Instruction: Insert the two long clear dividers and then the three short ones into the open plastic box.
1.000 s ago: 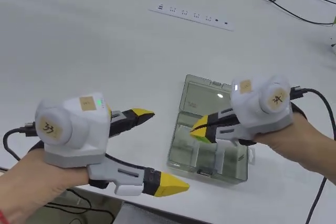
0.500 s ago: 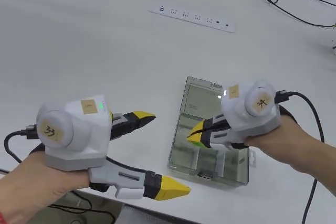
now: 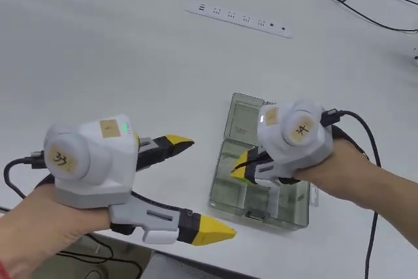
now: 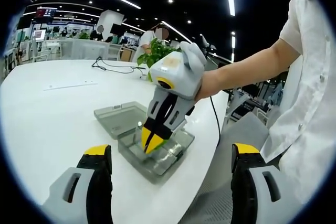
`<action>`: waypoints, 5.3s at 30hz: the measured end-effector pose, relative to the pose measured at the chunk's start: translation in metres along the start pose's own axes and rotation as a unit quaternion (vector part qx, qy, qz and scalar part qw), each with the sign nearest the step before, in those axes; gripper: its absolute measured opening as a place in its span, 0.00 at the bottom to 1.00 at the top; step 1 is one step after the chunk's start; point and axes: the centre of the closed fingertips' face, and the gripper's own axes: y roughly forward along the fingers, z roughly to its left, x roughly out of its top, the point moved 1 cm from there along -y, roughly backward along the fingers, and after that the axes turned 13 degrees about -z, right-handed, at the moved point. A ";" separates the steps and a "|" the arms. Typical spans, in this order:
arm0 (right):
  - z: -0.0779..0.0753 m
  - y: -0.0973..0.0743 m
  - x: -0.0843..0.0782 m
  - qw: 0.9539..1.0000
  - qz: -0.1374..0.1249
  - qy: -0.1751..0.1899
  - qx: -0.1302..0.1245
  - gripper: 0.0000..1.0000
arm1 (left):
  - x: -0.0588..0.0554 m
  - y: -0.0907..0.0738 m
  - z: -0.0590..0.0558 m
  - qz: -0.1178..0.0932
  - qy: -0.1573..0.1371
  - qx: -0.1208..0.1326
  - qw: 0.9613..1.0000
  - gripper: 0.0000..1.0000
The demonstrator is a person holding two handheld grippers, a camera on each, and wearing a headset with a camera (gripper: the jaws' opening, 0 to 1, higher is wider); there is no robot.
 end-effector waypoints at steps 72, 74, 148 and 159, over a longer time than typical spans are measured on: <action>0.002 -0.153 -0.078 0.990 -0.026 0.072 -0.120 0.59 | 0.007 0.001 -0.013 0.023 0.033 -0.015 0.999 1.00; 0.001 -0.157 -0.087 0.990 -0.017 0.071 -0.120 0.59 | 0.006 0.001 -0.013 0.026 0.034 -0.015 0.999 1.00; 0.031 -0.182 -0.030 0.983 0.042 -0.087 -0.154 0.32 | 0.054 0.059 -0.042 -0.007 -0.139 -0.013 0.990 0.64; 0.055 -0.177 0.023 0.979 0.024 -0.131 -0.153 0.33 | 0.047 0.088 -0.061 0.001 -0.237 -0.026 0.971 0.36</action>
